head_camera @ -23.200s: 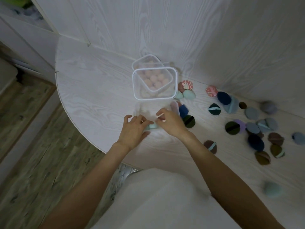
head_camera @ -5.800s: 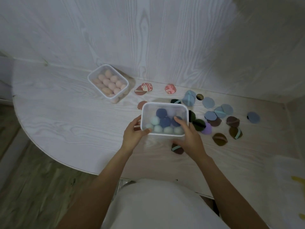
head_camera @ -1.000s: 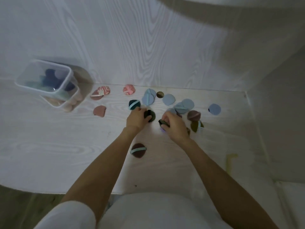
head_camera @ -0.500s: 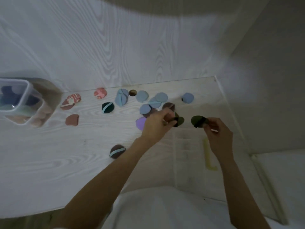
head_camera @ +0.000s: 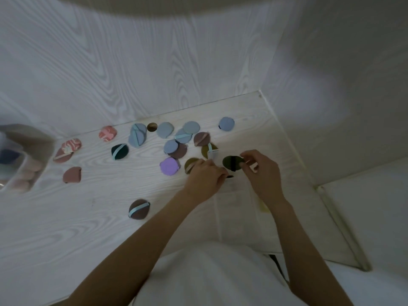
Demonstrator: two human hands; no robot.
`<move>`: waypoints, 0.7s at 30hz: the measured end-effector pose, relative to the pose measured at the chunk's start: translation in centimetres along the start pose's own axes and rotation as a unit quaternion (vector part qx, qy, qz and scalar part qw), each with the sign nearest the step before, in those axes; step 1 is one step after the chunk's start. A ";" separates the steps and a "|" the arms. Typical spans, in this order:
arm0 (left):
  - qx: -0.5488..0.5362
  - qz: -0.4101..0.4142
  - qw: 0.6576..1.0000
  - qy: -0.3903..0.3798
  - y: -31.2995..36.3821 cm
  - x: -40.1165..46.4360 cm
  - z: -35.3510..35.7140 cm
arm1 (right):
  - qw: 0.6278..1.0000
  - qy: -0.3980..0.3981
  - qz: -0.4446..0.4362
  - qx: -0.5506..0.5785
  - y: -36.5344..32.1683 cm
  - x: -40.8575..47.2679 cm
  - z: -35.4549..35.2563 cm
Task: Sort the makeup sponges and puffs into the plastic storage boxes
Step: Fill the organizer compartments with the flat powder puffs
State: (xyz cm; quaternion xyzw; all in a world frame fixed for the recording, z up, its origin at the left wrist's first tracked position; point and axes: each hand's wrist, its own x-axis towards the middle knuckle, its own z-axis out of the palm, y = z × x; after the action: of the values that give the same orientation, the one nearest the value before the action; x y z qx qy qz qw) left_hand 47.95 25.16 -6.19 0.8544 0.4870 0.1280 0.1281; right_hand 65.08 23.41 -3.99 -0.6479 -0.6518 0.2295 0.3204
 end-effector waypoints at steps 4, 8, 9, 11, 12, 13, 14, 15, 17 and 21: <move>-0.012 0.009 0.999 0.038 -0.5 -1.0 0.5 | 0.990 -0.025 -0.076 -0.113 -0.4 0.5 0.9; -0.008 0.016 0.996 0.084 -0.3 -1.2 0.9 | 0.971 -0.050 -0.120 -0.199 -0.4 1.0 1.9; -0.005 0.016 0.996 0.091 -0.4 -1.3 1.0 | 0.967 -0.060 -0.122 -0.216 -0.5 1.2 2.2; -0.011 0.014 0.995 0.096 -0.7 -1.5 1.1 | 0.959 -0.087 -0.125 -0.241 -0.9 1.4 2.5; -0.023 0.013 0.995 0.096 -1.0 -1.6 1.2 | 0.955 -0.102 -0.123 -0.250 -1.0 1.5 2.6; -0.039 0.011 0.994 0.097 -1.2 -1.6 1.1 | 0.952 -0.118 -0.119 -0.258 -1.1 1.6 2.6; -0.057 0.006 0.994 0.098 -1.5 -1.8 0.9 | 0.948 -0.134 -0.111 -0.265 -1.1 1.7 2.6; -0.076 0.000 0.992 0.100 -1.9 -1.9 0.6 | 0.945 -0.155 -0.103 -0.268 -1.0 1.7 2.6; -0.109 -0.028 0.987 0.116 -3.1 -2.4 -0.3 | 0.947 -0.180 -0.097 -0.249 -0.8 1.4 2.3; -0.206 -0.188 0.943 0.181 -6.8 -3.6 -1.9 | 0.944 -0.228 -0.132 -0.196 -0.7 0.4 2.2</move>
State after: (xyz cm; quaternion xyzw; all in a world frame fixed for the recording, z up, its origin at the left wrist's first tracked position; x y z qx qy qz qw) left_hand 40.07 25.62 -7.07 0.6650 0.6166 0.3515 0.2325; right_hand 63.05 24.01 -4.99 -0.5363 -0.8195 0.1938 0.0573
